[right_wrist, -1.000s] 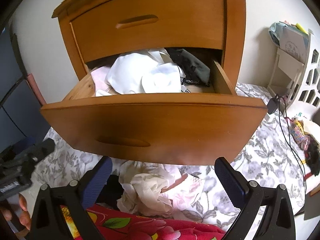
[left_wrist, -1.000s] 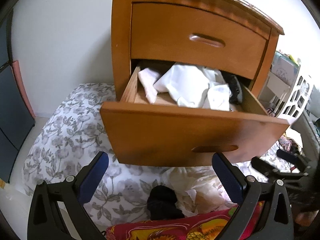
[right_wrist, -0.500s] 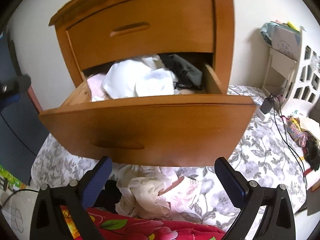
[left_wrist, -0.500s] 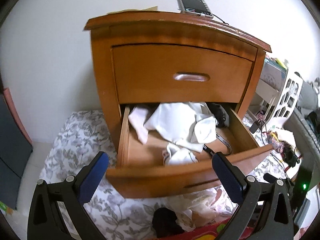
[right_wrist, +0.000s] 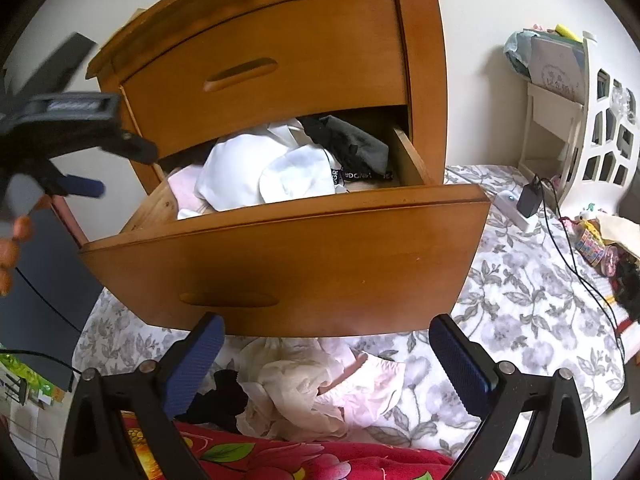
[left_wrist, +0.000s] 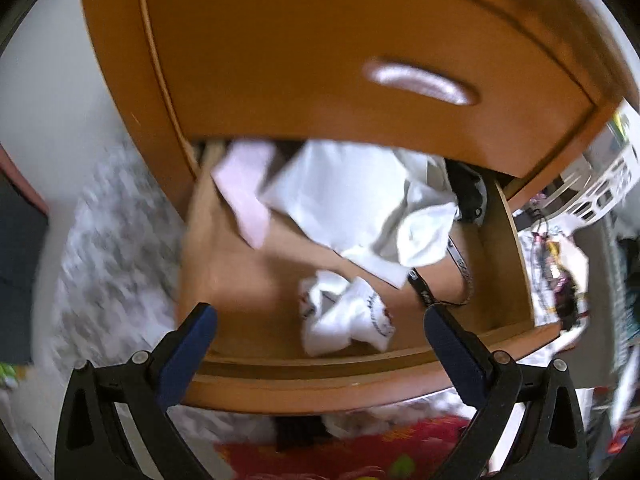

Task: Take underwear out of drawer
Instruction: 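Reach the left tool into the open drawer toward the white socks, then close the left tool on the white socks in the drawer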

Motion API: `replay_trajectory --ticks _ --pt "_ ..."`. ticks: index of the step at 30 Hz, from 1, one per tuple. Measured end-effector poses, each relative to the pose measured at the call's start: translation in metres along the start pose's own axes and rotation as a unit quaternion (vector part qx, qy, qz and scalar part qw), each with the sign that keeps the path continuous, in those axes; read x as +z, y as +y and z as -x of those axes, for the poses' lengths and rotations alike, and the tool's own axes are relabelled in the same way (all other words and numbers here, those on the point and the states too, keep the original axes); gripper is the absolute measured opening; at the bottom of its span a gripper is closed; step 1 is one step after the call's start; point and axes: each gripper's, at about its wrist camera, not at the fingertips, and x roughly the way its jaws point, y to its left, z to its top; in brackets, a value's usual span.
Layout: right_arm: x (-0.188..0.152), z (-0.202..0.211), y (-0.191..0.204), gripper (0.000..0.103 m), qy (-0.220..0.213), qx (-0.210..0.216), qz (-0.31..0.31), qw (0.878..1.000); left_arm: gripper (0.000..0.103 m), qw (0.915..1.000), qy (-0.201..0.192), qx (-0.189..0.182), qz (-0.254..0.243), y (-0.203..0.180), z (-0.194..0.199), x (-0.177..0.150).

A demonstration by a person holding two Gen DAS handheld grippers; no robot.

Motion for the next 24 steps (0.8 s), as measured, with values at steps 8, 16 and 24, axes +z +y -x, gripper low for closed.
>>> replay_trajectory --ticks 8,16,24 --pt "0.000 -0.002 -0.002 0.103 0.003 0.006 -0.005 1.000 0.102 0.9961 0.083 0.027 0.011 -0.007 -0.057 0.010" --pt "0.000 -0.003 -0.004 0.103 0.005 0.010 -0.009 1.000 0.089 0.9910 0.118 0.062 -0.017 -0.025 -0.089 0.015" --pt "0.000 -0.005 -0.006 0.103 0.008 0.016 -0.015 1.000 0.061 0.9880 0.138 0.064 -0.028 -0.032 -0.109 0.012"
